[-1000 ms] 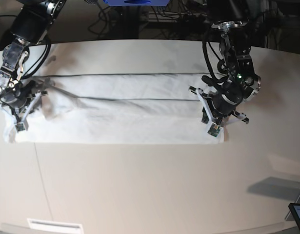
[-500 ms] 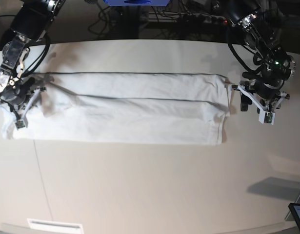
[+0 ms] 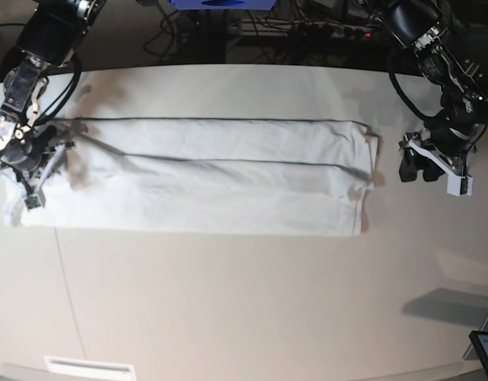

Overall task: Fold the T-shirt properly
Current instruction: 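Release and move the left gripper to the strip's end, grasp it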

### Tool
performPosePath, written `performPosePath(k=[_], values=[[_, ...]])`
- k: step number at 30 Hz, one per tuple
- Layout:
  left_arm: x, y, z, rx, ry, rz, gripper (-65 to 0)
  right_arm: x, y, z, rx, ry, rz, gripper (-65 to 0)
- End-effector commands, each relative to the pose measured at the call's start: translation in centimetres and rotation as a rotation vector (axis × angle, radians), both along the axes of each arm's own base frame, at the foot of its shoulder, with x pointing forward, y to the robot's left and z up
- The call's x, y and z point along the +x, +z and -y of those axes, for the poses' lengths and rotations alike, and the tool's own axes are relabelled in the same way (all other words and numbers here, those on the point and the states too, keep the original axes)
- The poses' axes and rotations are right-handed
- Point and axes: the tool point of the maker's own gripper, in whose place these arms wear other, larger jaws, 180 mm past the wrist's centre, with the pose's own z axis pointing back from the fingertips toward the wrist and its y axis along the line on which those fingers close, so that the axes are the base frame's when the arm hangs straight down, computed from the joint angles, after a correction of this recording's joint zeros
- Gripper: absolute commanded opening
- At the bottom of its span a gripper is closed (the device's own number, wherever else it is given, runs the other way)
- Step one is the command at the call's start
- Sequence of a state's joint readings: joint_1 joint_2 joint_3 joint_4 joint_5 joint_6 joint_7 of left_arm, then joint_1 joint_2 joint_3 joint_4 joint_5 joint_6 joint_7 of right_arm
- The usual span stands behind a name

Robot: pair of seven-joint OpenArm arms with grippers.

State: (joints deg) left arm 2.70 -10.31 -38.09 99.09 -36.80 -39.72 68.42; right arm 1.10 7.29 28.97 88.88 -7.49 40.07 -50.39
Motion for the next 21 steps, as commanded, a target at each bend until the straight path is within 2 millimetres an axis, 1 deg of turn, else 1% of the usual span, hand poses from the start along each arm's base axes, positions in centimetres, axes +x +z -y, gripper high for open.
performPosePath(k=[1,3,4,5,7,9,12,15,18,21], values=[[1.0,1.8,-0.2,0.007,-0.012,0.065,-32.2,0.8,1.3,0.7,-0.025,0.001,0.037,-64.0],[1.1,1.8,-0.2,0.007,-0.012,0.068,-31.7,0.8,1.3,0.7,-0.025,0.001,0.037,-64.0],[1.1,1.9,-0.2,0.007,-0.012,0.069,-29.6,0.8,1.3,0.7,-0.025,0.001,0.037,-64.0],[1.1,1.9,-0.2,0.007,-0.012,0.069,-25.0,0.8,1.3,0.7,-0.025,0.001,0.037,-64.0],[1.2,1.9,-0.2,0.006,-0.012,0.071,-10.4,0.8,1.3,0.7,-0.025,0.001,0.037,-64.0],[1.5,1.5,-0.2,-0.016,-0.007,0.067,0.0,0.8,1.3,0.7,-0.025,0.001,0.037,-64.0],[2.0,-0.1,-0.1,-0.077,0.008,0.041,0.0,0.8,1.3,0.7,-0.025,0.001,0.037,-64.0],[2.6,-1.5,0.6,-0.187,0.013,0.037,0.0,0.8,1.3,0.7,-0.025,0.001,0.037,-64.0],[3.1,-2.1,1.6,-0.318,0.012,0.064,0.0,0.8,1.3,0.7,-0.025,0.001,0.037,-64.0],[3.2,-2.3,1.9,-0.37,0.015,0.076,0.0,0.8,1.3,0.7,-0.025,0.001,0.037,-64.0]])
